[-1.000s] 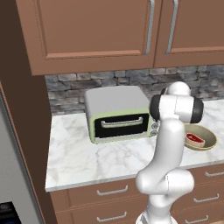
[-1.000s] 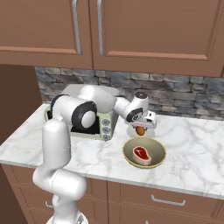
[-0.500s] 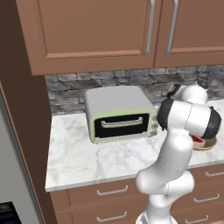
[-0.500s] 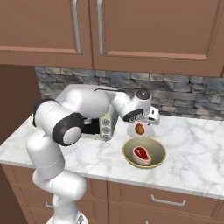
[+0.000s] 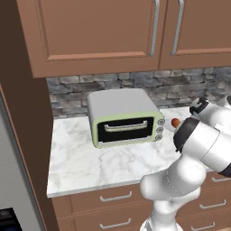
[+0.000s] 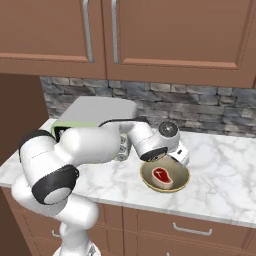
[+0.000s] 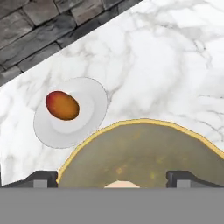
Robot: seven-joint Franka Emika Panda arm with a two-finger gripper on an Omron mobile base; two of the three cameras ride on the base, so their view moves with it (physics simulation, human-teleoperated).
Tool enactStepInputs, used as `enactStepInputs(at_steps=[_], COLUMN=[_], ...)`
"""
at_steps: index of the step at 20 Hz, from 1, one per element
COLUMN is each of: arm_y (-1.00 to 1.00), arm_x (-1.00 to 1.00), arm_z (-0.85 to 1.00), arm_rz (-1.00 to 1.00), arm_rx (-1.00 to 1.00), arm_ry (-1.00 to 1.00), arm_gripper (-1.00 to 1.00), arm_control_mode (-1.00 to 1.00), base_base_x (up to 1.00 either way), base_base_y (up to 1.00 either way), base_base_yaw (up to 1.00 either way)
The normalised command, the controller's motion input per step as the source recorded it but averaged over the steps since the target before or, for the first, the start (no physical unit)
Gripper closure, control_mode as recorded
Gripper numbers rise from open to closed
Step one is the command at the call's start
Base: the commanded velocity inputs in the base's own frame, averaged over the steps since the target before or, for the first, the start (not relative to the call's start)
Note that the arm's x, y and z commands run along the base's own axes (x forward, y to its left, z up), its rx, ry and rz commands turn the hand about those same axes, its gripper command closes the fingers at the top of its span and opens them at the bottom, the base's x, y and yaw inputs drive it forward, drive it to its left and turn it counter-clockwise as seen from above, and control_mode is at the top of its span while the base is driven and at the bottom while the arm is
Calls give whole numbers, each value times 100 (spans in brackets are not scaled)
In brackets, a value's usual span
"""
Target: Remove the mango from the bowl and place it on the small plate. Then place the bowl with only the steak in the microwave, close the door, and press the start button to microwave the steak.
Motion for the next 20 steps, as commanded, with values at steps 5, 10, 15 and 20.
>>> enactStepInputs(at_steps=[5,10,15,20], arm_y=[-94,-64,-25,14], arm_x=[-79,-76,-46,0], arm_z=[-5,-14,-14,-32], arm_rz=[-38,-28,-4,0], arm_rx=[23,22,18,10], arm_ry=[0,0,-1,-10], arm_gripper=[-100,-100,-100,-100], arm_control_mode=[-100,-100,-100,-100], base_base_x=[0,0,0,0], base_base_y=[0,0,0,0], base_base_yaw=[0,0,0,0])
